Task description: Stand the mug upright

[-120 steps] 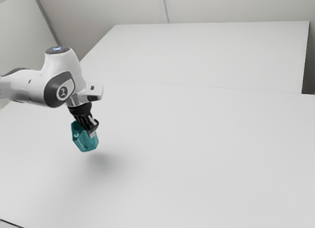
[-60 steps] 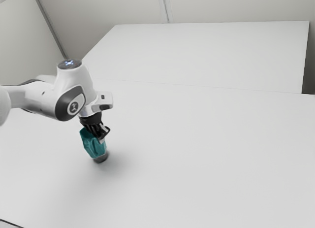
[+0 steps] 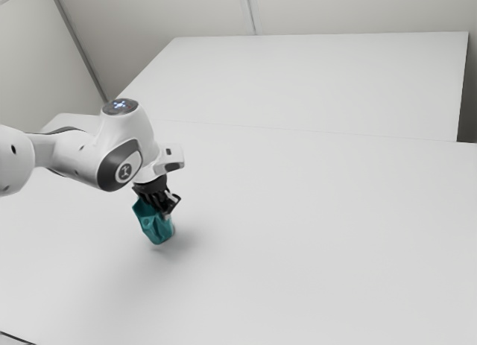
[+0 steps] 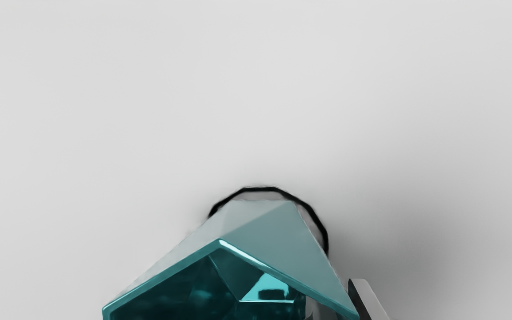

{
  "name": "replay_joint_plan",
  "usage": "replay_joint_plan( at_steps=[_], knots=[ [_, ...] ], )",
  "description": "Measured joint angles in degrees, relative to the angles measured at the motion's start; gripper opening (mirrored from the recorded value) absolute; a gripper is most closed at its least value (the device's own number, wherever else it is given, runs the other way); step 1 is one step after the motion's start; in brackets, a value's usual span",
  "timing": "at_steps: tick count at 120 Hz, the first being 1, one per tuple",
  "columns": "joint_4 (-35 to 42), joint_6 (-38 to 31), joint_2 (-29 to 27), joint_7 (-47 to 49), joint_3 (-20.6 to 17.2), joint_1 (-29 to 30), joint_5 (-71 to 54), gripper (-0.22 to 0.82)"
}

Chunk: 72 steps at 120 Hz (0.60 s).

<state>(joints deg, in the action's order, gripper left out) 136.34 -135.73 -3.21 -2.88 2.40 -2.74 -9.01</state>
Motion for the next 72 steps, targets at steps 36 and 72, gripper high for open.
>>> replay_joint_plan(
  at_steps=[36,72],
  knots=[
    [-0.8,-0.4,-1.7,1.6,-0.9,-0.6,0.7,0.29],
    [-8.7,8.2,-1.6,2.5,-1.2,-0.6,2.8,0.50]
  ],
)
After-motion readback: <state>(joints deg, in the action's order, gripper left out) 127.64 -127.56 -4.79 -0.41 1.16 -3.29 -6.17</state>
